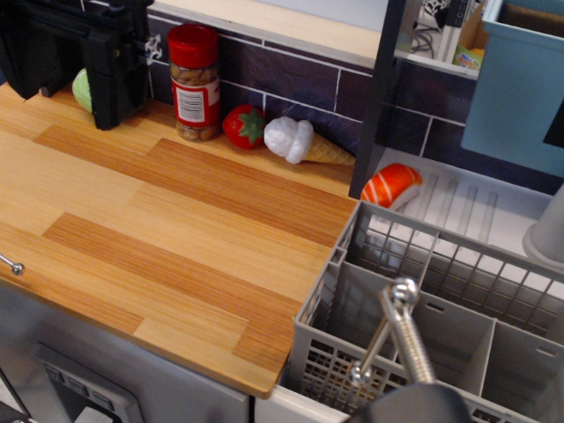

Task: Move drying rack out of sink

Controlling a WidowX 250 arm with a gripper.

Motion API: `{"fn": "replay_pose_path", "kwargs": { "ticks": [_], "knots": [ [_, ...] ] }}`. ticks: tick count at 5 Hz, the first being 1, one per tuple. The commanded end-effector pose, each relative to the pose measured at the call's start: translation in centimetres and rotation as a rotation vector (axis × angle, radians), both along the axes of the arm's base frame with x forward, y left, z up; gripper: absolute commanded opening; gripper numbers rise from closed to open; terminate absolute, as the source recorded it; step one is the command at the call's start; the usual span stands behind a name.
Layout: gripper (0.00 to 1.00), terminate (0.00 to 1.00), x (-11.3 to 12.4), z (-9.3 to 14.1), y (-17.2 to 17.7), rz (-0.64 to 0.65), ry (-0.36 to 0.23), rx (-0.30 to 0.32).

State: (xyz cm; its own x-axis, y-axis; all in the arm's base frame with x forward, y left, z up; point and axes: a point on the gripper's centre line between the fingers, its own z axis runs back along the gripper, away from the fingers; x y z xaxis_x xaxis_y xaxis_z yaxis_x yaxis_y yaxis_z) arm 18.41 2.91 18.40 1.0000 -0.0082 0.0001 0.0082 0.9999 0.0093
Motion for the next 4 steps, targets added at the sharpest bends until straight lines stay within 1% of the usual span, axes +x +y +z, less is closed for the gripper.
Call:
{"fn": "replay_pose_path", "kwargs": {
  "ticks": [1,2,3,4],
  "knots": [
    [1.0,0.0,0.0,0.0,0.0,0.0,0.0,0.0],
    [1.0,0.0,1.4,-0.3,-2.6,0.04,0.006,-0.043],
    [1.0,0.0,3.2,-2.0,-5.3,0.141,-0.025,-0.086],
    [1.0,0.0,4.7,-4.1,-8.9,0.179,-0.061,-0.11]
  ]
}}
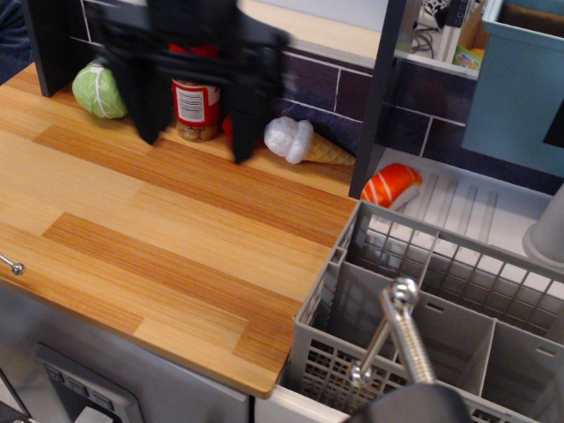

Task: Move drying rack out of sink

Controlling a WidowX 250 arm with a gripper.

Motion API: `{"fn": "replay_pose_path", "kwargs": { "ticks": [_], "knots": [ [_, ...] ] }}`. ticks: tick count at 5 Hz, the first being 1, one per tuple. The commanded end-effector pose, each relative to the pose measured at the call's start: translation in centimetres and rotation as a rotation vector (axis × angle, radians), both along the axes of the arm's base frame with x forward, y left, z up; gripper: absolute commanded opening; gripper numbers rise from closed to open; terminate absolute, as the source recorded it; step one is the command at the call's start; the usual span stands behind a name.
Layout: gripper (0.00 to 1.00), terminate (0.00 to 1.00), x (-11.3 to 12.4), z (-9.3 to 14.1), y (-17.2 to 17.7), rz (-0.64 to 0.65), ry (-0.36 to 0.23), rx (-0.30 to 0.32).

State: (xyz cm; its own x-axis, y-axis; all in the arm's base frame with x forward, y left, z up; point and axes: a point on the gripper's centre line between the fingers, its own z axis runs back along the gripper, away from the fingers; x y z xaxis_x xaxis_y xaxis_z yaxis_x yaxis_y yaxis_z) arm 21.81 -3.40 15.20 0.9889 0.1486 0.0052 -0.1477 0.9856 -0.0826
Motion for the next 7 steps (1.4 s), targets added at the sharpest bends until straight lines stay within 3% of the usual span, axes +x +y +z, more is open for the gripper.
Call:
{"fn": "replay_pose_path", "kwargs": {
  "ticks": [1,2,4,5,6,7],
  "knots": [
    [1.0,0.0,2.3,-3.3,-6.0,0.015,-0.02,-0.025],
    [1.0,0.0,3.0,-5.2,-9.6,-0.023,-0.02,-0.015],
    [1.0,0.0,1.7,-10.3,-13.5,-0.052,-0.034,0.038],
    [1.0,0.0,2.5,-12.8,-13.4,-0.09,-0.04,0.092],
    [1.0,0.0,2.9,-13.9,-13.7,-0.1,-0.06,0.107],
    [0.0,0.0,3.0,-13.8,-13.6,-0.079,-0.071,0.1]
  ]
}}
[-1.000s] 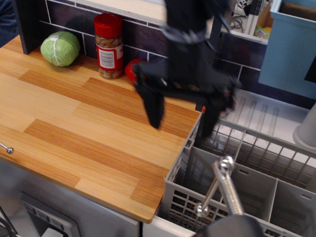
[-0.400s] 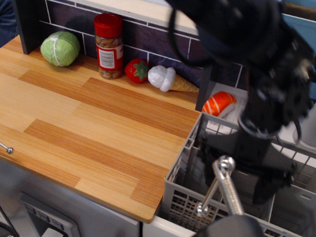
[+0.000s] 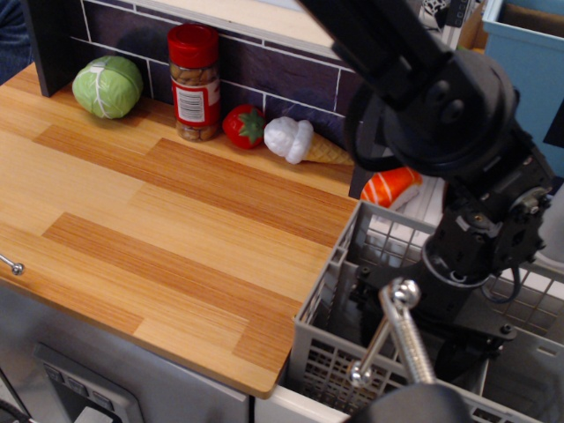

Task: Move drying rack out of sink

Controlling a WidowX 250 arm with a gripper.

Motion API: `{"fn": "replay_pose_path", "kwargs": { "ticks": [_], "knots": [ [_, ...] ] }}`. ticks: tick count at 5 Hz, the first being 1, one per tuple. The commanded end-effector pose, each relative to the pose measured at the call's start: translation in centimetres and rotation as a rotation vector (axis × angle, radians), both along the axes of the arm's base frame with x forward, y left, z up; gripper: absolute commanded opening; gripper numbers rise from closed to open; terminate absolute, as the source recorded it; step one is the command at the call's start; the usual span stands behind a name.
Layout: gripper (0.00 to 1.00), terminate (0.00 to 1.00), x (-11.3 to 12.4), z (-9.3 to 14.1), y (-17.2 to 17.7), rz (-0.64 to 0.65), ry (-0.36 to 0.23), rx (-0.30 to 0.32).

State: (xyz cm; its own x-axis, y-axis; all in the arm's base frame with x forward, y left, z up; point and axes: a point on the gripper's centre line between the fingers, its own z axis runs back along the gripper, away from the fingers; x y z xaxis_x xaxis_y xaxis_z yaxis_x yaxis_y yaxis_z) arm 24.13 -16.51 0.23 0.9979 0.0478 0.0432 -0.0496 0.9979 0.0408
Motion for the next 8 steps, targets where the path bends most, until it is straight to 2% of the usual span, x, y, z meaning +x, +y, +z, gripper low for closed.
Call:
{"fn": "replay_pose_path", "kwargs": {
  "ticks": [1,3,4,5,6,7,8],
  "knots": [
    [0.0,0.0,0.7,1.3,-0.2,0.023,-0.043,-0.039],
    [0.0,0.0,0.5,0.9,0.5,0.021,-0.048,-0.023],
    [0.0,0.0,1.1,3.3,0.6,0.021,-0.062,-0.059],
    [0.0,0.0,1.2,8.4,0.6,-0.001,-0.099,-0.145],
    [0.0,0.0,1.2,13.4,1.0,-0.003,-0.159,-0.186],
    [0.0,0.0,0.6,17.1,2.6,-0.021,-0.14,-0.2],
    [0.0,0.0,-0.1,16.4,5.6,-0.075,-0.166,-0.153]
  ]
}}
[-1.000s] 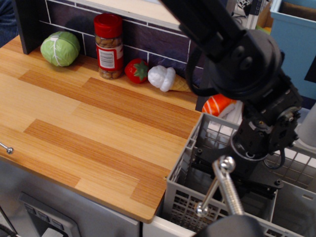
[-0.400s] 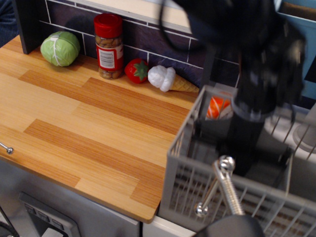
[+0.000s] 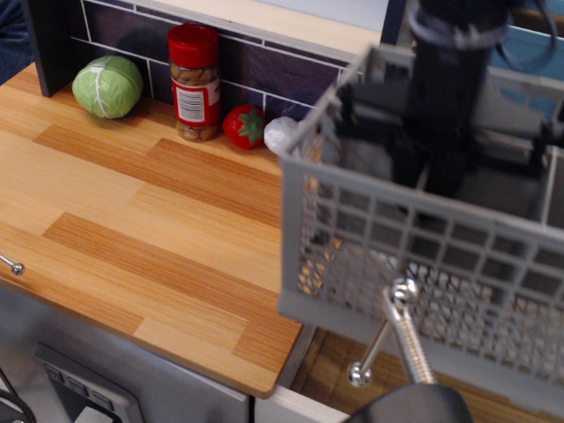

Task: Move drying rack out of sink

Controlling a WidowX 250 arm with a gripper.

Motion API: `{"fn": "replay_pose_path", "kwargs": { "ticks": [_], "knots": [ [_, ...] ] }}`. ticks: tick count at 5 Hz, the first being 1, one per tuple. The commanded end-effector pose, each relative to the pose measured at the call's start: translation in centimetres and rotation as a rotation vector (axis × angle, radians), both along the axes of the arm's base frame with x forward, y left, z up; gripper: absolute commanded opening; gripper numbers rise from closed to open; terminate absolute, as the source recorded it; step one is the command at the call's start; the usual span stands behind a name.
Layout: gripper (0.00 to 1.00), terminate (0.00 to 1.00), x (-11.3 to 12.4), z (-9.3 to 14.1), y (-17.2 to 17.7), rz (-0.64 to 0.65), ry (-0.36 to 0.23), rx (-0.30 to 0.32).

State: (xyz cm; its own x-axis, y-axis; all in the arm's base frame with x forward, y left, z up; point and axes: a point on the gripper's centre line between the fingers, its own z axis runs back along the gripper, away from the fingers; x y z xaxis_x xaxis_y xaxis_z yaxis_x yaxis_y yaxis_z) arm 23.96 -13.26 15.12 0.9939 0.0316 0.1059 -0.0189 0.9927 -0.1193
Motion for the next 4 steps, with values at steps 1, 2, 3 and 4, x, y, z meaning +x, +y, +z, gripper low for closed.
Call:
{"fn": "replay_pose_path", "kwargs": {
  "ticks": [1,2,3,4],
  "knots": [
    [0.0,0.0,-0.3,-0.2,7.0,-0.039,-0.103,0.056],
    [0.0,0.0,-1.2,-1.4,11.7,-0.019,-0.086,0.088],
    [0.0,0.0,-0.5,-2.6,15.3,0.013,-0.065,0.111],
    [0.0,1.0,-0.3,-4.5,18.2,0.011,-0.053,0.13]
  ]
}}
